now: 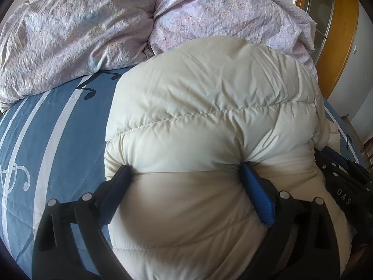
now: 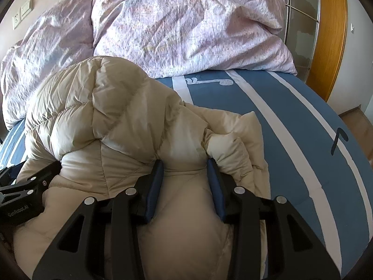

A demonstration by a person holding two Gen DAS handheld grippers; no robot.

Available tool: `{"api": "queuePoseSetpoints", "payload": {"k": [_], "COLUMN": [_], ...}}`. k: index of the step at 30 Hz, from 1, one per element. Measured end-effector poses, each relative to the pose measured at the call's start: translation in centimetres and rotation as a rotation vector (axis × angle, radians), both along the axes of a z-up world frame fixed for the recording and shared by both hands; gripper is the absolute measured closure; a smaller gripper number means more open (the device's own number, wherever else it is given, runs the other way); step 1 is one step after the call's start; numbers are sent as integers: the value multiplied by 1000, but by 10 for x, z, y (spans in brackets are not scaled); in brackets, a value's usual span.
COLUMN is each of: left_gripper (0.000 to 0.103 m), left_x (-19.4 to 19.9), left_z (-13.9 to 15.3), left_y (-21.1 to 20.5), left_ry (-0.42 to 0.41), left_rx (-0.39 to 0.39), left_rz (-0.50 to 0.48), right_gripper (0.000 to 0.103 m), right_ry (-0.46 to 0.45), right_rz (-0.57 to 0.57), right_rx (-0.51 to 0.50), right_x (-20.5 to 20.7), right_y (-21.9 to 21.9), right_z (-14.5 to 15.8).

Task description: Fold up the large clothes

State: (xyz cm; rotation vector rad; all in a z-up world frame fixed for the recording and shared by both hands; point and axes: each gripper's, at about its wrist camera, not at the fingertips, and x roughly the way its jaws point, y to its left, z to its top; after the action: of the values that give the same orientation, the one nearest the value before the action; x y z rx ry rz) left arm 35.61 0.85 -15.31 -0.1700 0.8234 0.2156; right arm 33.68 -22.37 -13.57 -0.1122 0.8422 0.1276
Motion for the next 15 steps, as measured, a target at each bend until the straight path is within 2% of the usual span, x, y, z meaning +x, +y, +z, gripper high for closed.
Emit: {"api": "queuePoseSetpoints", "payload": {"k": [15], "left_gripper": [7], "left_x": [-1], "left_z": [-3], "left_y": [2], "left_ry": [-10], "left_rx": [-1], "left_rz": [2], "right_gripper": [63], "right_ry": [0], "right_rz": [-1], "right_rx": [-2], "right_x": [0], "right_y": [0], "right_z": [0]}}
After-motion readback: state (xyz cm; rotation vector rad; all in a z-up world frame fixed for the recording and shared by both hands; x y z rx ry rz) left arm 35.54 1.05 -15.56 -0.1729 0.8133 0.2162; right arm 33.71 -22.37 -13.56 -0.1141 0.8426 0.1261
